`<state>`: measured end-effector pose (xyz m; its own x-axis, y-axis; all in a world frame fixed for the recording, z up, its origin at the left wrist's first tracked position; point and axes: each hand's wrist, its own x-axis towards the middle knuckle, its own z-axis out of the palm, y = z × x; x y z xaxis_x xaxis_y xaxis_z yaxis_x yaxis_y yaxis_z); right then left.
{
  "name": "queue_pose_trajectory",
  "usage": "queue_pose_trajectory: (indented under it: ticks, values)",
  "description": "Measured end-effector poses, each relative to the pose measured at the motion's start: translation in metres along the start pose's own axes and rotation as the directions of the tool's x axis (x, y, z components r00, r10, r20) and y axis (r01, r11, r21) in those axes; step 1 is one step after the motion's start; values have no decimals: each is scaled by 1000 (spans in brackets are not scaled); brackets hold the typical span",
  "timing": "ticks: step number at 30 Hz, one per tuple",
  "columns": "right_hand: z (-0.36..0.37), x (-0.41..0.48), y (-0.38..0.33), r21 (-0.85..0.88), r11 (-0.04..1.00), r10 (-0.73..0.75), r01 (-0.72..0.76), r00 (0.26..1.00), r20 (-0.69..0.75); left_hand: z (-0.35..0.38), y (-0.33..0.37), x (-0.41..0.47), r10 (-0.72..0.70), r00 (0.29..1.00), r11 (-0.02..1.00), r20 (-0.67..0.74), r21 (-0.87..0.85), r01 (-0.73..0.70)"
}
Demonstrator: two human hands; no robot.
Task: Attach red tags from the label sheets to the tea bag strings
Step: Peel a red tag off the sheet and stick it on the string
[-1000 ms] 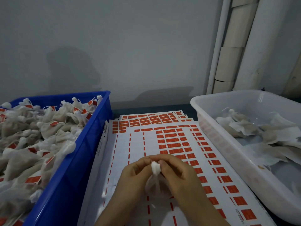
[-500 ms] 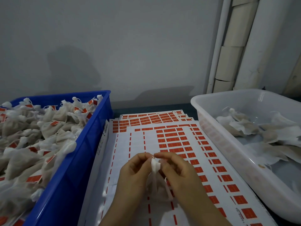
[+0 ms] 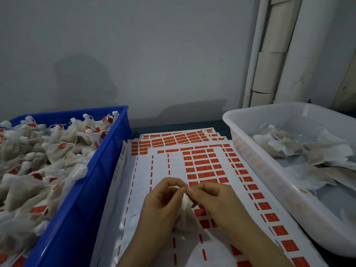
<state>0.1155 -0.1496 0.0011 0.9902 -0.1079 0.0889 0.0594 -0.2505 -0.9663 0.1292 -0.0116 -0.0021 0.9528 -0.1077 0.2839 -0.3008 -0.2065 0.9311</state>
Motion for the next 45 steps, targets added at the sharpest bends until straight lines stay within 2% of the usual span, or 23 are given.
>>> queue_pose_trajectory:
  ticks: [5, 9, 12, 17, 23, 29, 33, 38, 45]
  values:
    - [5, 0, 1, -53, 998, -22, 20, 999, -39, 2, 0, 0, -49, 999, 999, 6, -21, 50]
    - [4, 0, 0, 18, 1000, -3, 3, 1000, 1, -1, 1, 1, -85, 996, 995, -37, -54, 83]
    - [4, -1, 0, -1, 1000, -26, 26, 999, 36, -2, 3, 1, -112, 993, 990, -42, -86, 108]
    - [1, 3, 0, 145, 989, 27, -26, 1000, -5, 0, 3, 1, -185, 983, 981, 4, -67, 184]
    - [5, 5, 4, 152, 986, 72, -62, 995, -63, 1, 3, 0, -254, 967, 963, 24, -89, 255]
    - [7, 4, 5, 235, 968, 101, -85, 993, -60, 0, 5, -2, -232, 957, 961, 172, -112, 253]
    - [7, 4, 7, 178, 979, 116, -97, 988, -99, 4, 1, -2, -158, 986, 987, 52, 26, 157]
    - [7, 4, 6, 40, 996, 90, -84, 980, -176, -1, 1, 0, -109, 987, 993, -120, 30, 113]
    - [-1, 7, 6, -75, 997, -24, 1, 951, -309, -1, 5, -1, -100, 989, 993, -104, 58, 107]
